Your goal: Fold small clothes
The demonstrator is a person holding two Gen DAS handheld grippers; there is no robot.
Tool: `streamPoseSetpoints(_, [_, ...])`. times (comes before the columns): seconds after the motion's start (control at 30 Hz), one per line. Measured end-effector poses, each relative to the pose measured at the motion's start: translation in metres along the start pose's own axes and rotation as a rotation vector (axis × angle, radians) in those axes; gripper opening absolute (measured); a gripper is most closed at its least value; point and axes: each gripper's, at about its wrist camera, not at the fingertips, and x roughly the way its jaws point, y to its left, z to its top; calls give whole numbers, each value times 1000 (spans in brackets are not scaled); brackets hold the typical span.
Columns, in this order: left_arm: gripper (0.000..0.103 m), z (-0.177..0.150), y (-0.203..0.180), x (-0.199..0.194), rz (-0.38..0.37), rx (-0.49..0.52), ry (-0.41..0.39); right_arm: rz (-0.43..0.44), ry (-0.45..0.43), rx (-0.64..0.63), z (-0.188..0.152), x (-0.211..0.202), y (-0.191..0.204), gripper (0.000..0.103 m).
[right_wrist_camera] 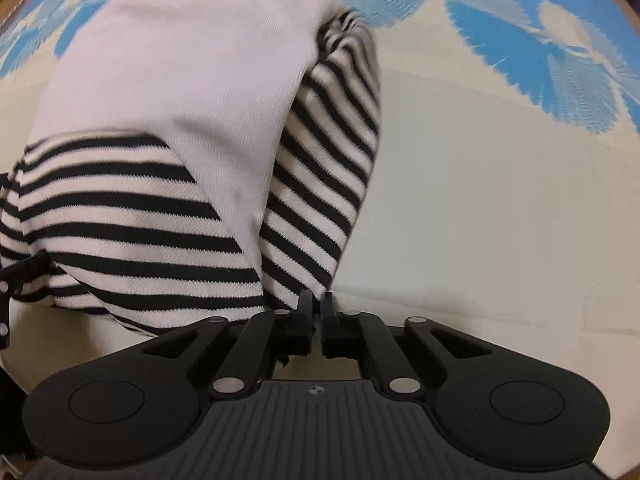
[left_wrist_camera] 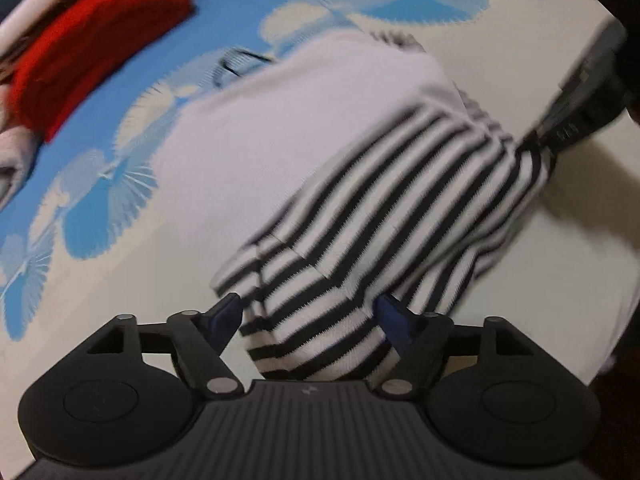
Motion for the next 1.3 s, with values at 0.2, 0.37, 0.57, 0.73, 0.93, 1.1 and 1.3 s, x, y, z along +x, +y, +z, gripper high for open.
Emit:
streamPoseSetpoints(0.2, [92,10,25,-69,154,-270,-167,-46,-191,115,-6,-57,-10,50])
streamPoseSetpoints(0.37, [98,-8,16,-138,208,-352,-330,-64,-496,173,-38,-138,-6,65])
streamPoseSetpoints(0.57, [98,-31,-15,-194,151,-440,-435,-94,-693,105,-101,-181,12,86])
streamPoseSetpoints(0.73, [103,-64,-38,-207,141,-522,-434,-100,-730,168,-138,-179,21,88])
streamPoseSetpoints(0.93, [102,-84,-38,-158,109,-585,-232,-104,-619,157,-148,-155,34,91])
streamPoseSetpoints(1.1, [102,-74,-25,-137,124,-633,-196,-97,-577,81,-138,-138,46,91])
streamPoseSetpoints(1.3, [102,-77,-17,-129,88,-706,-193,-89,-556,66,-137,-130,56,91])
